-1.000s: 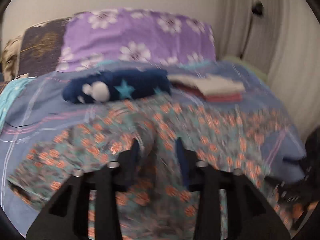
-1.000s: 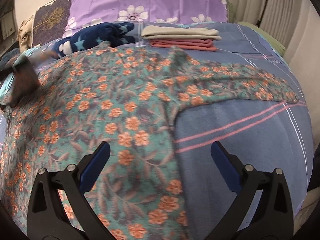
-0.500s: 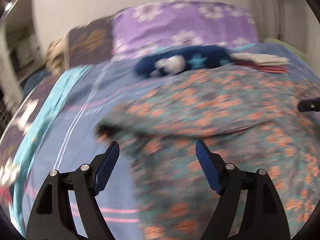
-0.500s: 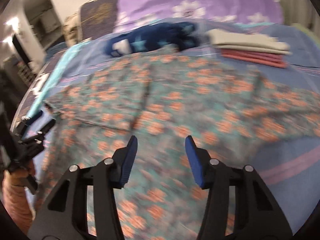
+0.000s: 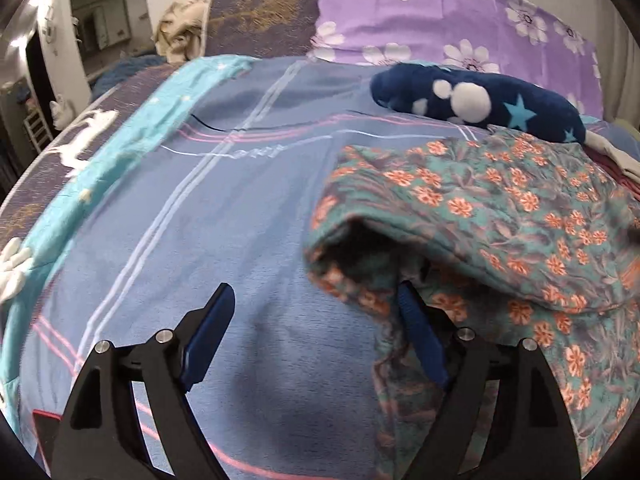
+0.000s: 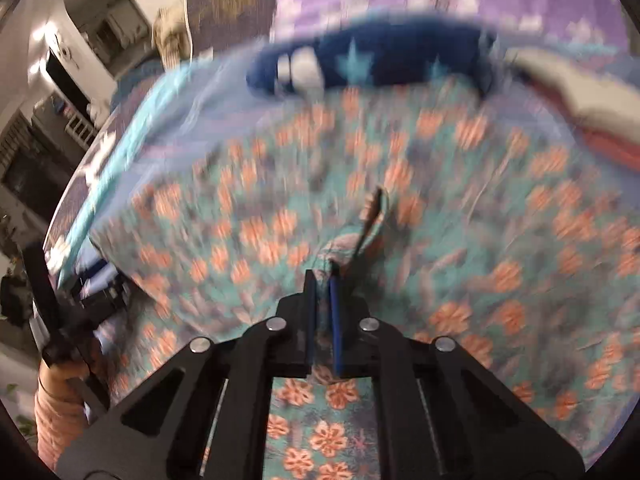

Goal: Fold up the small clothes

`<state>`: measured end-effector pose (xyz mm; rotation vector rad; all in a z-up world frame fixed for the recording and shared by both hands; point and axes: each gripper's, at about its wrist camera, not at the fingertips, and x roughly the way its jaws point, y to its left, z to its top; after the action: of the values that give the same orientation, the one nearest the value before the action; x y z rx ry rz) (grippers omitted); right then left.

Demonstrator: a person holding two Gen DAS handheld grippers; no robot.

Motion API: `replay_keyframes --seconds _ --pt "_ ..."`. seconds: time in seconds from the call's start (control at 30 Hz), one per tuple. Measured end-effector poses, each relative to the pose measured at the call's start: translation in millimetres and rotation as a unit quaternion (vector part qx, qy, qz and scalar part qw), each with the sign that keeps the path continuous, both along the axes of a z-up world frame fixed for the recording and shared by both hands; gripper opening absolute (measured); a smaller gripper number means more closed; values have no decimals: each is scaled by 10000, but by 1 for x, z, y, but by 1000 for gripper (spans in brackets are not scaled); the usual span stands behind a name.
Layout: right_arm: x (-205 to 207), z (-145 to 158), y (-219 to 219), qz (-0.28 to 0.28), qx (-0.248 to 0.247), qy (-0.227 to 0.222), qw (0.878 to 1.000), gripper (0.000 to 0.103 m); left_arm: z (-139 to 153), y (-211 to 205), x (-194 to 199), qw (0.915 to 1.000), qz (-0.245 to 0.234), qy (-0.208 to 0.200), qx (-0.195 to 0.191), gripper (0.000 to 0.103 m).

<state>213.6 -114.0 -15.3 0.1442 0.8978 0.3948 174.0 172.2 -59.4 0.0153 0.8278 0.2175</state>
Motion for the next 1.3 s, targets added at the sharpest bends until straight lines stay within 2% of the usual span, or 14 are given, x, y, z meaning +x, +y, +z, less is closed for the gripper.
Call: replay_keyframes --seconds 0.07,0.17,0.23,0.33,0.43,0.53,0.63,0.8,0.87,0.93,1.1,1.17,1.23,1.3 --pt "-12 26 -16 -145 -14 -460 9988 6 3 -1 -6 9996 42 -72 264 83" --pt "-25 46 -46 -508 -493 -895 9935 6 8 -9 -21 9971 -118 -225 716 83" --pt "-20 35 -68 -642 -624 -705 9935 8 8 -15 -26 9953 -299 -266 876 83" --pt "-6 -5 -92 -773 -492 79 9958 13 5 -24 -29 9933 -455 -183 1046 83" --pt "-6 -30 -108 -1032 -529 372 9926 16 7 -23 -31 9929 -433 -176 1091 83" --pt "-12 -32 -116 -1044 -316 399 9932 17 10 -17 -35 9941 -414 -176 988 83" --pt "-20 -25 -119 -949 -274 305 9946 36 19 -9 -46 9970 -615 -210 413 82" --pt "-26 -23 -110 -694 -129 247 9972 37 47 3 -57 9922 -913 -587 -618 60" --pt "-27 -29 -102 -542 -221 239 9980 37 54 9 -48 9915 -869 -637 -724 49" --pt "-27 -38 -98 -518 -381 323 9974 37 54 13 -29 9923 -790 -569 -760 44" --pt "-31 -55 -96 -508 -548 197 9970 37 29 17 29 9928 -716 37 -955 44" --pt "-34 -54 -96 -475 -621 184 9968 37 19 9 34 9900 -846 207 -1107 44" --pt "-33 -50 -97 -516 -694 252 9959 37 12 -7 31 9899 -1027 227 -947 45" --pt "-25 -32 -98 -676 -691 248 9950 37 4 -23 22 9920 -1126 227 -516 51"
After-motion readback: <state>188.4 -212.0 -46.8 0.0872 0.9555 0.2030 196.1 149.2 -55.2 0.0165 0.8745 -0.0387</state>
